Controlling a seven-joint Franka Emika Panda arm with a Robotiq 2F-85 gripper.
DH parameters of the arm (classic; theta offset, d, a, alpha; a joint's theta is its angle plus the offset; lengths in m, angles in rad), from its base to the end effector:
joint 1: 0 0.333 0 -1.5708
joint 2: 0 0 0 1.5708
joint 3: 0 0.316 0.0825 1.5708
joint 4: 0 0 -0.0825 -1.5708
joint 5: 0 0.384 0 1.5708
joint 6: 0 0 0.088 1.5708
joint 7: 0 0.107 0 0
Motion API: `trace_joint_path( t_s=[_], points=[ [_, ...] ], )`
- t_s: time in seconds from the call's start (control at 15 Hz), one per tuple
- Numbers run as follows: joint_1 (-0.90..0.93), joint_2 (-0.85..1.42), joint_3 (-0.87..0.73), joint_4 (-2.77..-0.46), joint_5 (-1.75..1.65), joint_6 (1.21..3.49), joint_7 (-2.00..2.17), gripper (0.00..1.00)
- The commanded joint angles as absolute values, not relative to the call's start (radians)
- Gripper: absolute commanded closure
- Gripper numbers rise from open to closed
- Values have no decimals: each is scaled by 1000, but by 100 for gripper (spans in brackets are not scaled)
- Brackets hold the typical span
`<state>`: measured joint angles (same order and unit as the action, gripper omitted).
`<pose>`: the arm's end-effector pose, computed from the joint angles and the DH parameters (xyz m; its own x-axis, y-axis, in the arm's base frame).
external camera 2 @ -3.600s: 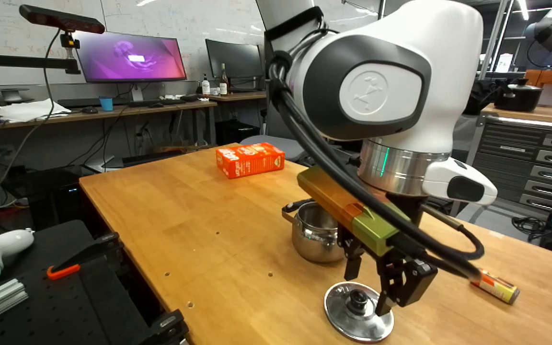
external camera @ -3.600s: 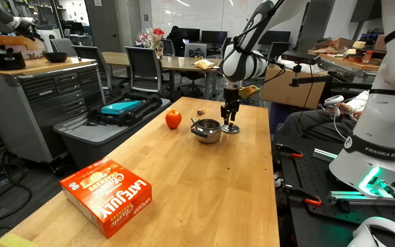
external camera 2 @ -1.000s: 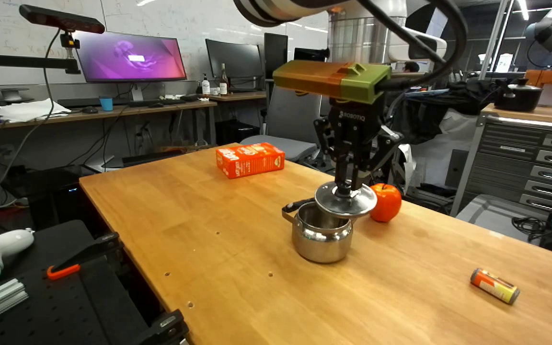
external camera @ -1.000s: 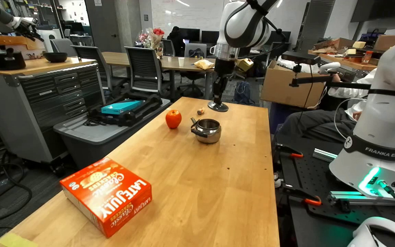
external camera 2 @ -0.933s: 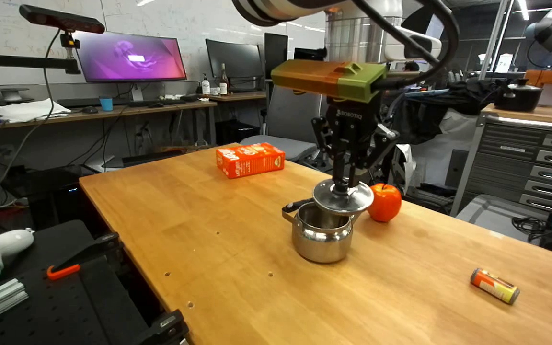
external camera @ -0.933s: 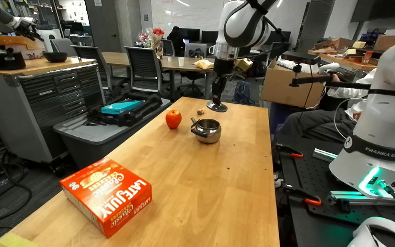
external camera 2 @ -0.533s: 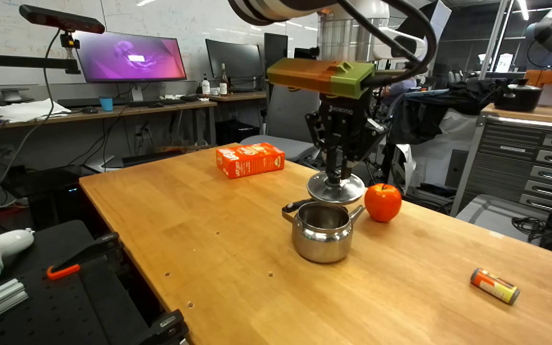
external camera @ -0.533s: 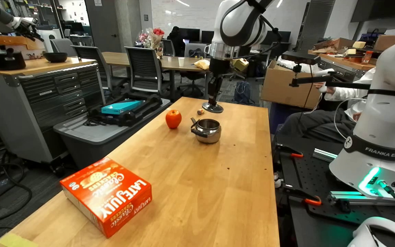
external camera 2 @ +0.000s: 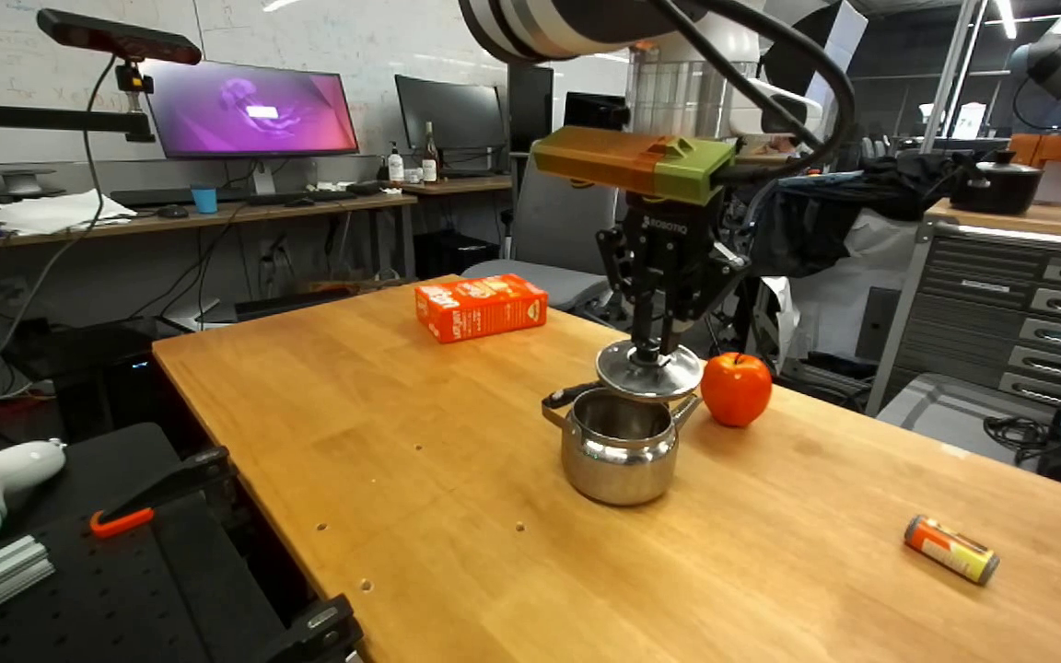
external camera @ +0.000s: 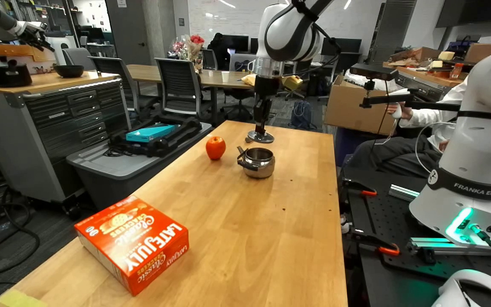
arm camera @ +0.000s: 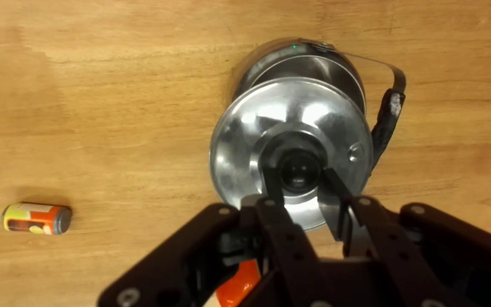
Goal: Cover the the silver pot with the silver lid
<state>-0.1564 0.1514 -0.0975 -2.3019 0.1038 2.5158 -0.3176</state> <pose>0.5141 -0.1344 0.2878 0.9971 -0.0180 0.0745 -0.0158 -0.9994 -0.0295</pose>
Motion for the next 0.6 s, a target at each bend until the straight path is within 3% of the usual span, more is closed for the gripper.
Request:
trace_joint_path(
  t_s=[0.0, 0.53],
  points=[
    [-151, 198, -78, -2235, 116, 2476, -320, 93],
    [-156, 234, -45, -2228, 116, 2479, -326, 93]
  ],
)
